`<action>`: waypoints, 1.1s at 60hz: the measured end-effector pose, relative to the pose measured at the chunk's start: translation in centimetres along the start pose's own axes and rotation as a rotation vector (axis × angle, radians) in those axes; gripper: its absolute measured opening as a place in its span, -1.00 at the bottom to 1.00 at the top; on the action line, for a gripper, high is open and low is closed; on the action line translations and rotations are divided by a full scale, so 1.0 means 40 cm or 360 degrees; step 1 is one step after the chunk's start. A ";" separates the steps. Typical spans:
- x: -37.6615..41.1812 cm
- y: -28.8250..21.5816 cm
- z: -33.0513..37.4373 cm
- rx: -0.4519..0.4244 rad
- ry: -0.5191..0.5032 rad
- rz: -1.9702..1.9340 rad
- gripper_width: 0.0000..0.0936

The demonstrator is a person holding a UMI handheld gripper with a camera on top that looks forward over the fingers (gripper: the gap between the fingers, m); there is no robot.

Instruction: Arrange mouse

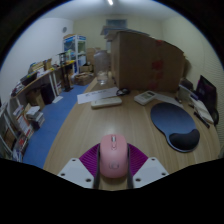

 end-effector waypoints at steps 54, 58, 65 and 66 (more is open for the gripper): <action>-0.615 -0.185 -0.252 -0.0019 0.0034 -0.0024 -0.26; -0.616 -0.182 -0.252 0.0010 0.0035 -0.0034 -0.21; -0.613 -0.193 -0.252 0.0041 0.0033 -0.0021 0.03; -0.612 -0.193 -0.252 0.0053 0.0021 -0.0015 0.09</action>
Point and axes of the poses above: the point between the fingertips, and its own axes, seen from behind it with the camera up: x to the left, y down, z backward, against the way the camera looks, the point moved 6 cm from there along z, backward, against the way the camera looks, and after that the axes turned 3 degrees about y, right-handed, at the moved point
